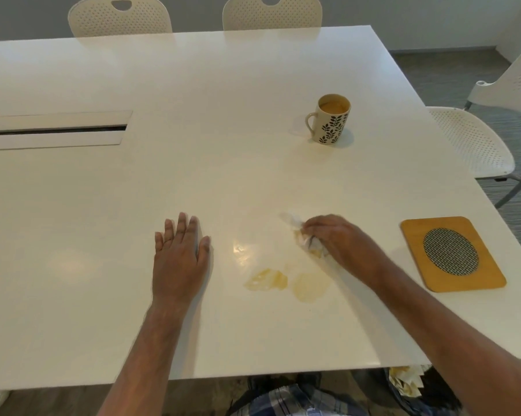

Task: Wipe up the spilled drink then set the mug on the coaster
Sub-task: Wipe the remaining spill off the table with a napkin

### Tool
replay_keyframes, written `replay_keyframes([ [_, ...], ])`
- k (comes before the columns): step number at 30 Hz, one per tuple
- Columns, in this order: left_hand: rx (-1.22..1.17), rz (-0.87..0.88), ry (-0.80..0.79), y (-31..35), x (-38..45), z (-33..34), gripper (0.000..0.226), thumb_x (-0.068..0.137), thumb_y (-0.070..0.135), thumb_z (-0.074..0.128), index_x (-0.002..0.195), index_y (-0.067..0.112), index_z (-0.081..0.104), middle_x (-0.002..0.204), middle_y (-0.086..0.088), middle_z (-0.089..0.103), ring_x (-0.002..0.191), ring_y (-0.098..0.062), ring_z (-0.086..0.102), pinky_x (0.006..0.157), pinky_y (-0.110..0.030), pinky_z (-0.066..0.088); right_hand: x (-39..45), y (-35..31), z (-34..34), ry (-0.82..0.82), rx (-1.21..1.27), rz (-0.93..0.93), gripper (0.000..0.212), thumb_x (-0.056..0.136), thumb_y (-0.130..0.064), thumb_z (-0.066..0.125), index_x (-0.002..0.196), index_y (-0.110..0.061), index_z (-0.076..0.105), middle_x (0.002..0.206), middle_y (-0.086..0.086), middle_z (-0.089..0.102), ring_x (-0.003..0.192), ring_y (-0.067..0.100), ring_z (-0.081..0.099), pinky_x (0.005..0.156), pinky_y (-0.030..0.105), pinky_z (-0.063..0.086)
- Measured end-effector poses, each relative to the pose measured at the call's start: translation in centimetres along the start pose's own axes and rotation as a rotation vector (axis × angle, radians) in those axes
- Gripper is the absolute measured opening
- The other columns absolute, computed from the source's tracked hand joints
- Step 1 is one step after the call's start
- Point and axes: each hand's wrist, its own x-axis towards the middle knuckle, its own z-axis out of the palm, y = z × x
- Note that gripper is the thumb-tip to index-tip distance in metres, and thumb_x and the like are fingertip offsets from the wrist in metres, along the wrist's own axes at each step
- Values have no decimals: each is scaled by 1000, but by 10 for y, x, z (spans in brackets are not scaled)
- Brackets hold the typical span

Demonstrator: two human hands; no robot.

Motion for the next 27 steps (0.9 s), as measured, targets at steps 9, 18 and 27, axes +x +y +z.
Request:
replay_keyframes([
  [9,-19,-13,-9,4,-1,-4,58,111,41,36,165,20,31,175,-3,21,163,-27,11,132,-47,7,77,21,2,178,-96,273,25,94,-5,63,114,-11,77,115,3,70,105,29,66,88,40,56],
  [18,-51,-24,1,6,-1,-7,54,111,29,40,164,20,34,174,-3,23,163,-27,14,132,-47,9,54,-54,39,-77,88,-187,25,97,-10,60,116,-12,76,121,1,69,111,19,63,98,28,50],
  [27,-46,-22,-14,6,-1,-8,55,112,31,37,165,20,31,175,-1,20,163,-25,11,132,-45,6,64,29,-4,20,-127,42,28,87,3,69,111,-10,79,120,5,72,108,27,67,98,25,45],
])
